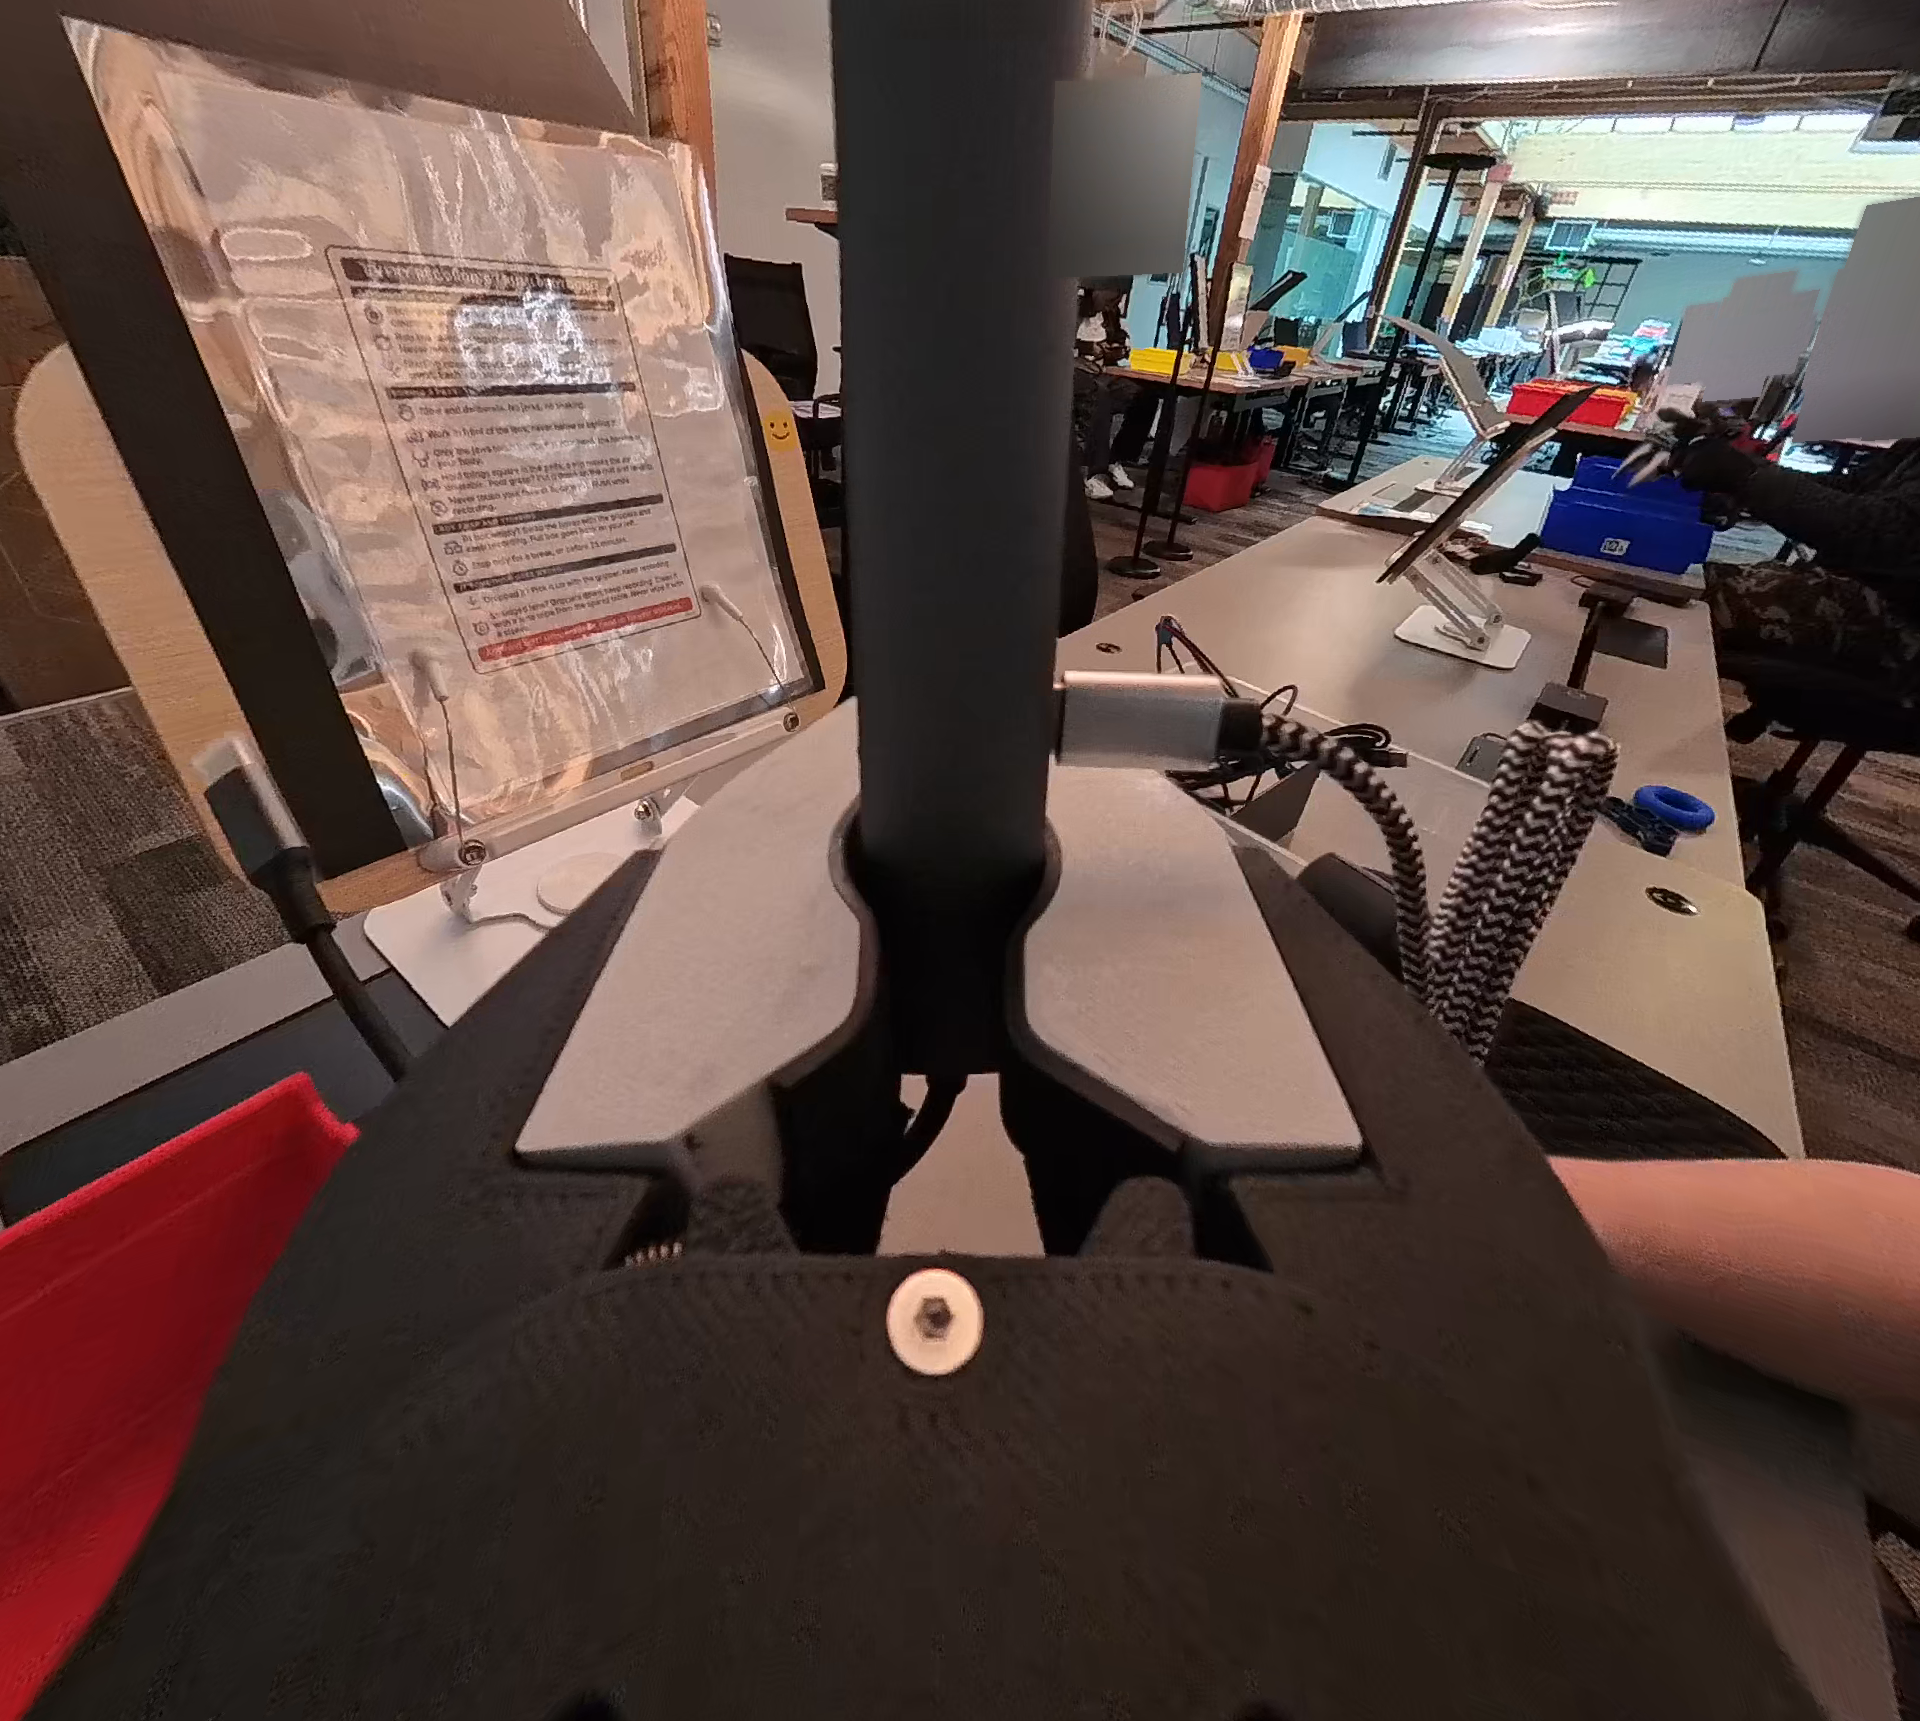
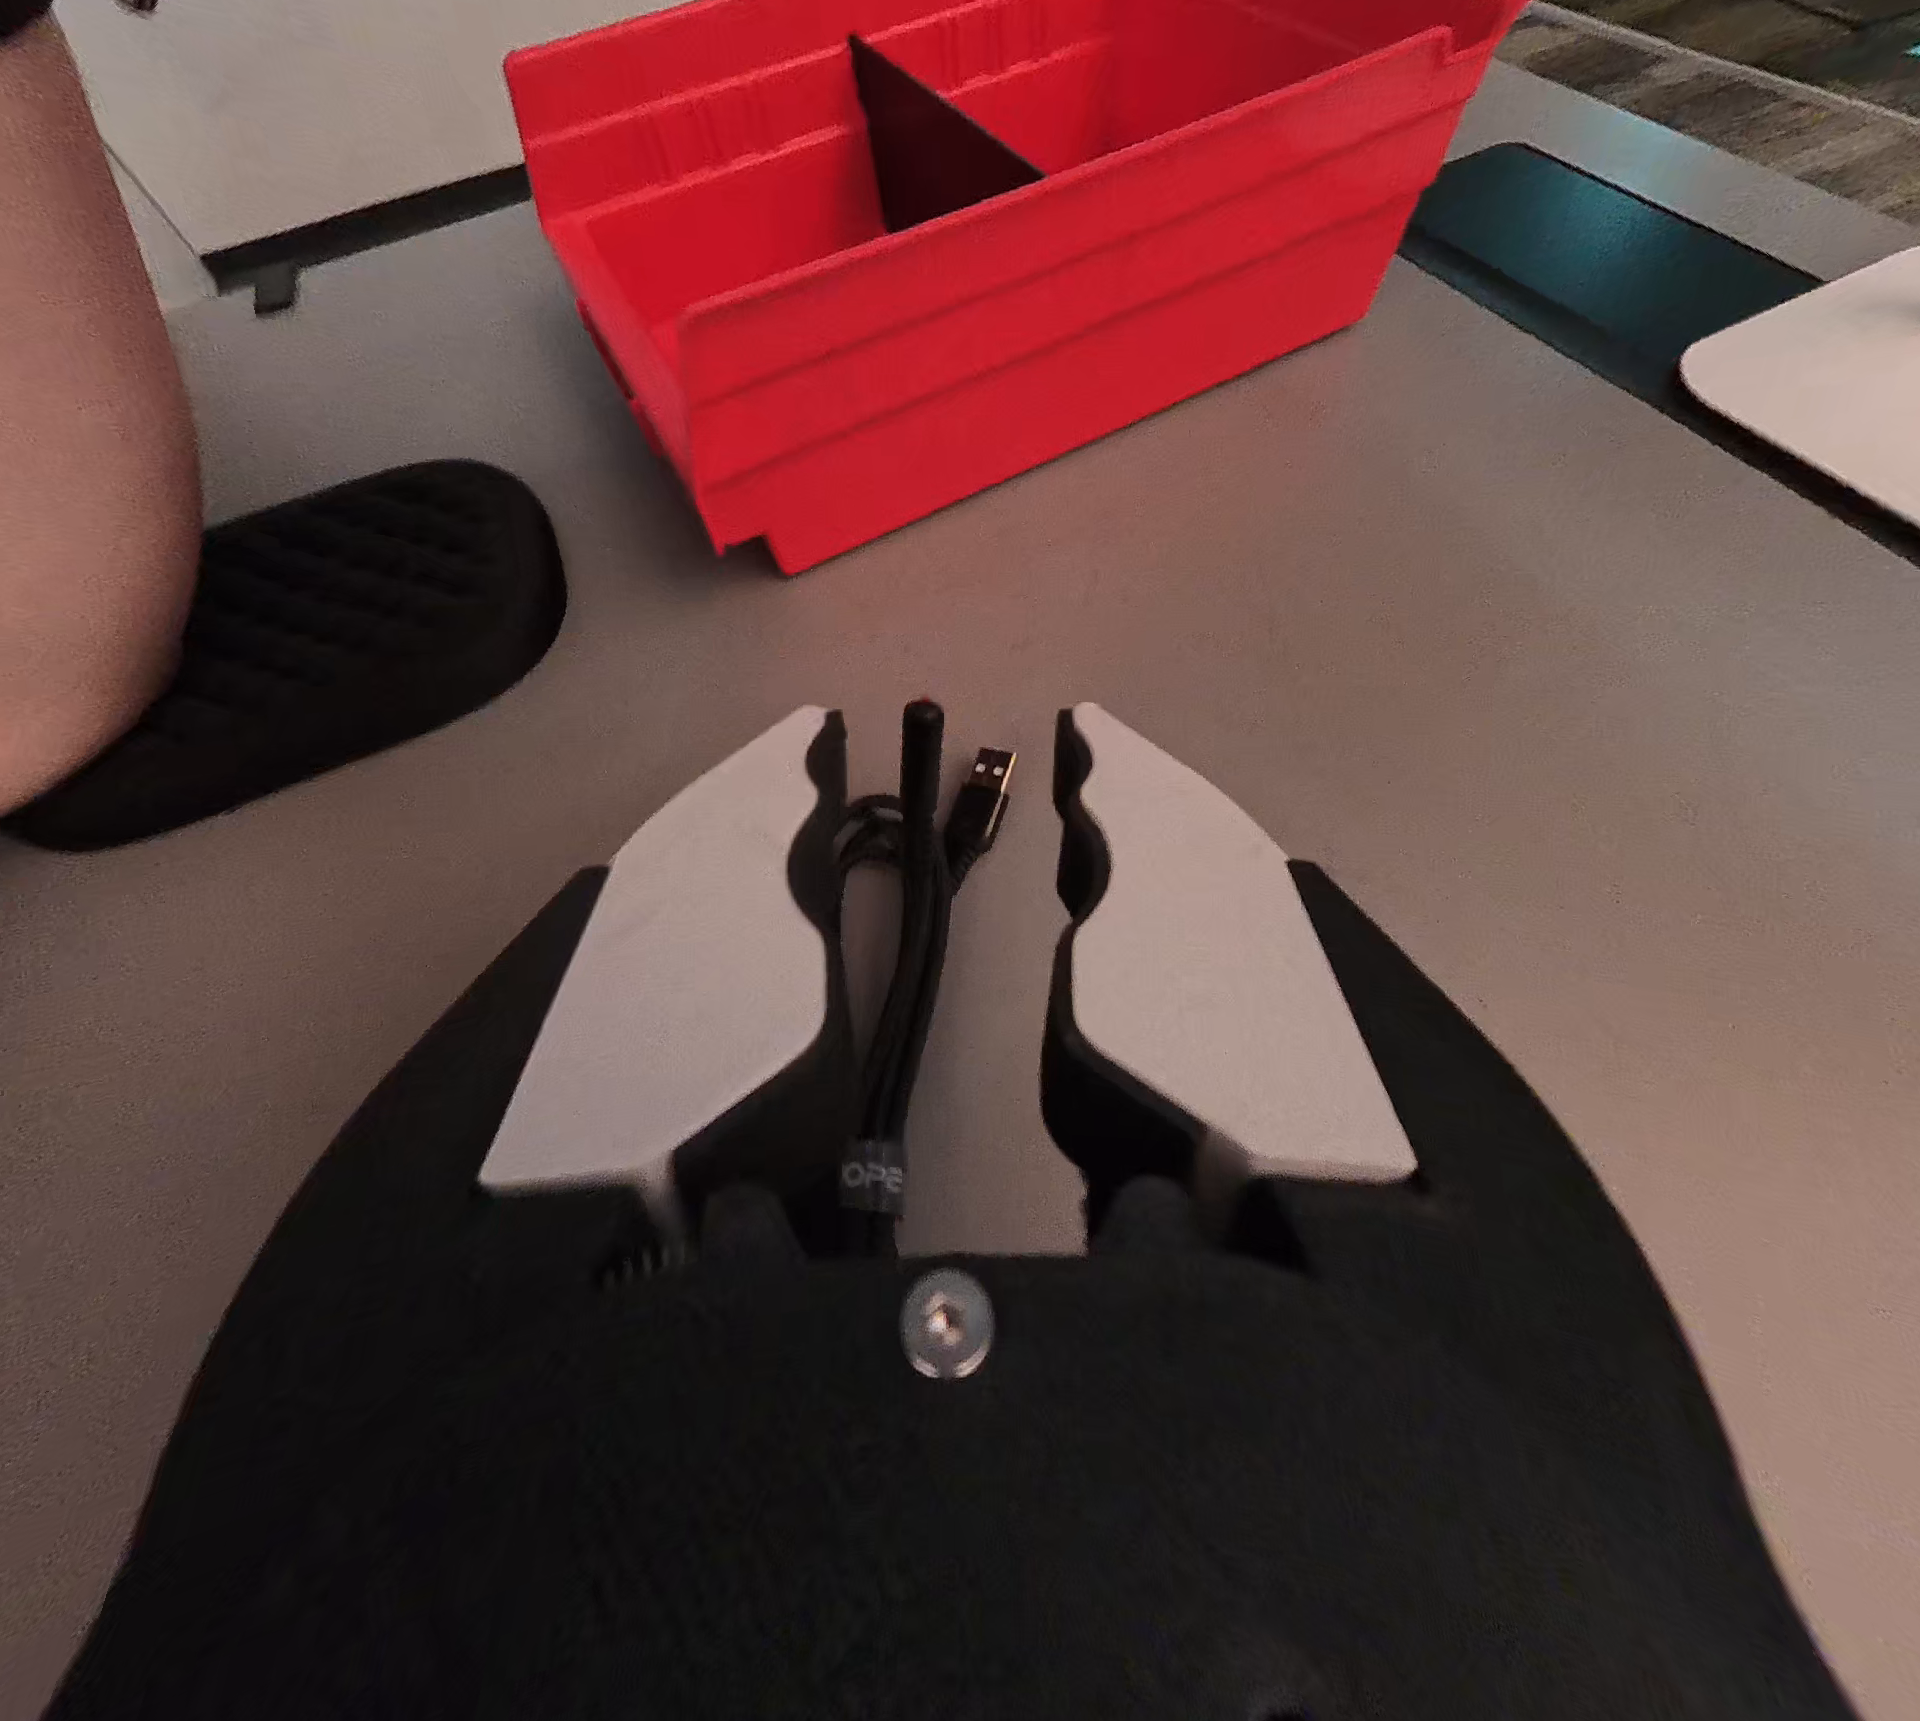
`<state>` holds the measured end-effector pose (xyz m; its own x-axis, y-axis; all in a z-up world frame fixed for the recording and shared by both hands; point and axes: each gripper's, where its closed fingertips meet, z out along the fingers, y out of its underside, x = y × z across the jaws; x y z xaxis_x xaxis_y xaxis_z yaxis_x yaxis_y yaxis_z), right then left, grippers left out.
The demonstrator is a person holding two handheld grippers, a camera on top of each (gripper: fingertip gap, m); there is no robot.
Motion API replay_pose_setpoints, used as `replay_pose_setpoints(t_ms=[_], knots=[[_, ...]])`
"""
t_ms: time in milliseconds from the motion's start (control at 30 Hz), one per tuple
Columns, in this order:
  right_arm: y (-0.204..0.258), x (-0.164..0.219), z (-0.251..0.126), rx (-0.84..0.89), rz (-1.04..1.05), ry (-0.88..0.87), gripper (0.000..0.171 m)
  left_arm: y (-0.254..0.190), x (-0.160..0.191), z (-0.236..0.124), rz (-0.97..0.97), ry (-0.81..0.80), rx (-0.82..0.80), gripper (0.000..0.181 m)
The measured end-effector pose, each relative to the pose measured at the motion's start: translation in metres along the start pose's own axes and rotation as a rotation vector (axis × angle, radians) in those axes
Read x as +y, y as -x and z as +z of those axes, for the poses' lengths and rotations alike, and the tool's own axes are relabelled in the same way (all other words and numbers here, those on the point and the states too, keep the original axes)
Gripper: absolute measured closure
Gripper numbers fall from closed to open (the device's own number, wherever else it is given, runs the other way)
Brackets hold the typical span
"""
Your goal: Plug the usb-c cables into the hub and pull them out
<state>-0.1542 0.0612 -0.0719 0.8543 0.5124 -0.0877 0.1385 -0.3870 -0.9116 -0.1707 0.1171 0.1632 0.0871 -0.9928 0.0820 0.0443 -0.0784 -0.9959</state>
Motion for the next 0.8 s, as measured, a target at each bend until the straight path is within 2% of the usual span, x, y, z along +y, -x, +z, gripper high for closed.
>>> replay_pose_setpoints(t_ms=[333,800], knots=[[0.004,0.012,0.016,0.065,0.055,0.047,0.152,0.002,-0.005,-0.006,-0.01,-0.019,-0.001,0.163],[0.0,0.015,0.019,0.077,0.076,0.049,0.162,-0.001,-0.005,-0.004,-0.01,-0.013,0.014,0.164]])
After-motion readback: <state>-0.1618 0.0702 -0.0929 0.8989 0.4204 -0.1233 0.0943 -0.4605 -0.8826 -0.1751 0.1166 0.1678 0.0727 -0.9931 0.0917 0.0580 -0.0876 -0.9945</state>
